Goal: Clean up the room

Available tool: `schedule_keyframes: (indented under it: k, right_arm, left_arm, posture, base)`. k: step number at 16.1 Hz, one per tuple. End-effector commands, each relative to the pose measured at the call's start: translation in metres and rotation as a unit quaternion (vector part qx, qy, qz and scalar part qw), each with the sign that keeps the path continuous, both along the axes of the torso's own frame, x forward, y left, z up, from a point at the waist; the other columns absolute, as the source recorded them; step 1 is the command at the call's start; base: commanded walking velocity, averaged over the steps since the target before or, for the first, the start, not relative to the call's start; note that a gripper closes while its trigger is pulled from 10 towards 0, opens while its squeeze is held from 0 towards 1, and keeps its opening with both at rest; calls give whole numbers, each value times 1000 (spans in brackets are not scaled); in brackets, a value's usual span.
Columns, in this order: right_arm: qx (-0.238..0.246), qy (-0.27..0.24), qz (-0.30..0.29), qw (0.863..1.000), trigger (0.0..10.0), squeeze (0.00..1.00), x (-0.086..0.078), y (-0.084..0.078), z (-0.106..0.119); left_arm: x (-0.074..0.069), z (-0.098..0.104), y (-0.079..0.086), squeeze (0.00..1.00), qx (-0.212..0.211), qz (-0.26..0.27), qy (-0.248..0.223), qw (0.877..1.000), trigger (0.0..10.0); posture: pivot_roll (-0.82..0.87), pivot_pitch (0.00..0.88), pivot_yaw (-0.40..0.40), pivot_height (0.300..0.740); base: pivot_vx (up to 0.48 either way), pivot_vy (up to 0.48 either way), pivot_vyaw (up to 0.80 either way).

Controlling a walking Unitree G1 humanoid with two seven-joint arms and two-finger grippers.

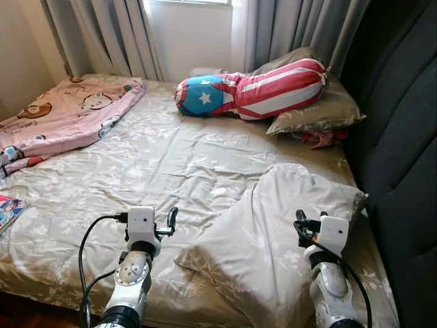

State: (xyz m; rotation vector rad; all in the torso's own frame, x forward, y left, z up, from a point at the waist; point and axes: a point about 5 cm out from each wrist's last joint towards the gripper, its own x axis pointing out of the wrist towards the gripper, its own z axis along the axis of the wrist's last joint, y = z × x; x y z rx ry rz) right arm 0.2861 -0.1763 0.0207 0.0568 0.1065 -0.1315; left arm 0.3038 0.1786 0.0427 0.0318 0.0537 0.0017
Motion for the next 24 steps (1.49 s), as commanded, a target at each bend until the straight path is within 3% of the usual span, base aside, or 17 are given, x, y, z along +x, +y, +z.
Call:
schedule_keyframes:
  k: [1,12,16,24]
  right_arm:
    - [-11,3,7,1000,10000,0,-3,2,-2]
    - [-6,39,-17,999,10000,0,-8,0,-12]
    - [4,37,3,999,10000,0,-7,6,-12]
    - [7,48,13,999,10000,0,-7,9,-13]
  left_arm:
    - [-2,-2,-2,0,-5,-3,0,1000,10000]
    - [2,2,-2,0,-9,-6,-2,1000,10000]
    - [4,4,-2,0,-11,-8,-4,1000,10000]
    - [4,4,-1,0,-13,-9,-3,1000,10000]
  posture:
    - [-74,0,-52,740]
    - [-75,0,-47,740]
    - [-74,0,-49,691]
    - [-70,0,-52,691]
  base:
    - [0,0,0]
    - [0,0,0]
    - [0,0,0]
    - [0,0,0]
